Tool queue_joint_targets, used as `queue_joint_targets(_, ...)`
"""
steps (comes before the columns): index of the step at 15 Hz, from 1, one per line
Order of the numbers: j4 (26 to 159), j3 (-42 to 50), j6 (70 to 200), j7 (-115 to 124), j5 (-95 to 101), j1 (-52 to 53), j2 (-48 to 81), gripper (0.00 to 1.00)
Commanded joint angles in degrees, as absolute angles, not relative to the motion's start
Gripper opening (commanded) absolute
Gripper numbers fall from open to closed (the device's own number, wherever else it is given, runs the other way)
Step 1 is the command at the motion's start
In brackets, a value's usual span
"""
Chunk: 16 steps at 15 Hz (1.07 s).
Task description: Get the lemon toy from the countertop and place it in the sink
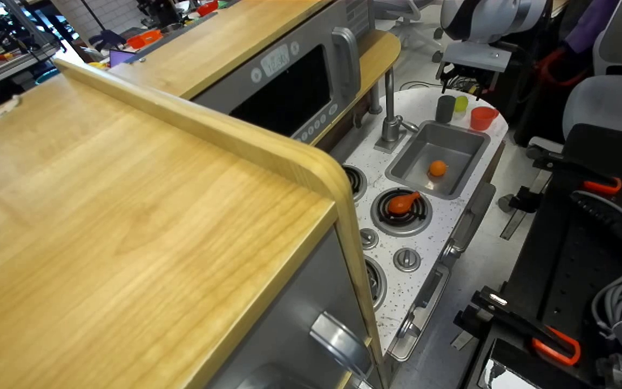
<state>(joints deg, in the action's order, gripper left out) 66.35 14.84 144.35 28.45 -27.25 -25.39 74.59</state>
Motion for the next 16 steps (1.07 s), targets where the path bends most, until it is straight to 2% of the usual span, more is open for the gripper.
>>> queue_joint_targets(1,56.25,16.13,137.26,32.3,-25.97,-26.5,80.81,1.0)
queue_joint_targets(6,48.83,18.4,133.66,33.0,-24.86,-26.36,86.04,1.0)
queue_joint_targets(8,46.15,19.29,132.86,32.62,-23.9,-26.21,87.61,0.72)
queue_joint_targets(9,51.36,16.99,135.14,32.37,-20.76,-26.52,83.86,0.66)
queue_joint_targets(15,48.28,15.76,134.15,31.07,-16.54,-27.55,83.98,0.18)
queue_joint_targets(16,47.45,15.65,133.65,31.04,-16.49,-27.91,83.97,0.16)
